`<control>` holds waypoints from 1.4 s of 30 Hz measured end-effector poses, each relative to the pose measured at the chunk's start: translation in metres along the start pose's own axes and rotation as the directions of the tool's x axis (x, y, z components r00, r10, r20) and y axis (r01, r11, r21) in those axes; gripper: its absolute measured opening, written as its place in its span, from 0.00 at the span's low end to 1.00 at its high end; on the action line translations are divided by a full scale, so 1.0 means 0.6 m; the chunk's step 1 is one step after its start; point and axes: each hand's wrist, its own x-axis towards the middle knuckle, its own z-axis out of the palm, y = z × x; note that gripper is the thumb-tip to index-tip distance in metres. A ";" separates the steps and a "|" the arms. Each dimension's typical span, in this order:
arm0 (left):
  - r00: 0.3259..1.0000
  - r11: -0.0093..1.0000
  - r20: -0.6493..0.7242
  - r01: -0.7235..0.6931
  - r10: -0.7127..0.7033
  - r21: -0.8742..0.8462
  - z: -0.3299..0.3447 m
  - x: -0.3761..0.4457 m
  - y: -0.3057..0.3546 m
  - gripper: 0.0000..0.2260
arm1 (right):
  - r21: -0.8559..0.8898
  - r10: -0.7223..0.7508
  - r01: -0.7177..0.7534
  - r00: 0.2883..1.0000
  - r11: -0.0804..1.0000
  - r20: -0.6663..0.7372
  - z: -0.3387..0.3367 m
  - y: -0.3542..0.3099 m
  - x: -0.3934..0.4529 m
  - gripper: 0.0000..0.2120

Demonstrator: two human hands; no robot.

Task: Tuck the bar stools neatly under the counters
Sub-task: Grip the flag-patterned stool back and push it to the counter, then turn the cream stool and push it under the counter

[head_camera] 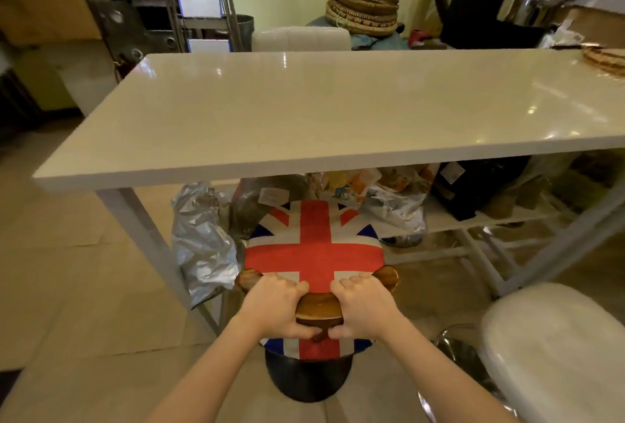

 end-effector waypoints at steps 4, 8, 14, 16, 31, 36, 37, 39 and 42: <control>0.998 0.998 -0.001 0.057 -0.057 -0.008 0.003 0.003 0.020 0.27 | -0.011 -0.051 0.051 0.999 0.999 0.005 0.001 0.020 -0.004 0.28; 0.995 0.995 -0.010 0.104 -0.104 -0.003 0.004 0.009 0.036 0.27 | 0.002 -0.076 0.076 0.997 0.997 0.008 0.001 0.036 -0.008 0.27; 0.993 0.993 -0.007 0.119 -0.120 -0.018 0.005 0.010 0.040 0.26 | 0.002 -0.084 0.084 0.996 0.996 0.027 -0.002 0.040 -0.008 0.27; 0.993 0.992 0.000 0.122 -0.122 -0.030 0.003 0.007 0.041 0.25 | -0.015 -0.074 0.075 0.996 0.997 0.043 -0.003 0.038 -0.007 0.28; 0.969 0.971 0.154 0.212 -0.194 -0.111 -0.041 0.010 0.079 0.55 | 0.217 0.172 -0.143 0.978 0.966 -0.119 0.006 0.003 -0.064 0.46; 0.999 0.965 -0.022 0.031 -0.038 -0.259 -0.066 0.076 0.176 0.41 | 0.241 0.367 -0.315 0.906 0.918 -0.210 -0.009 0.027 -0.164 0.46; 0.999 0.962 -0.039 -0.019 0.009 -0.271 -0.066 0.091 0.203 0.39 | 0.251 0.419 -0.365 0.883 0.897 -0.213 -0.011 0.036 -0.191 0.46; 0.994 0.951 -0.051 -0.110 0.100 -0.290 -0.062 0.116 0.260 0.37 | 0.267 0.514 -0.458 0.833 0.848 -0.203 -0.013 0.060 -0.248 0.47; 0.973 0.929 -0.071 -0.232 0.221 -0.288 -0.052 0.146 0.344 0.37 | 0.283 0.632 -0.573 0.746 0.769 -0.209 -0.014 0.100 -0.338 0.48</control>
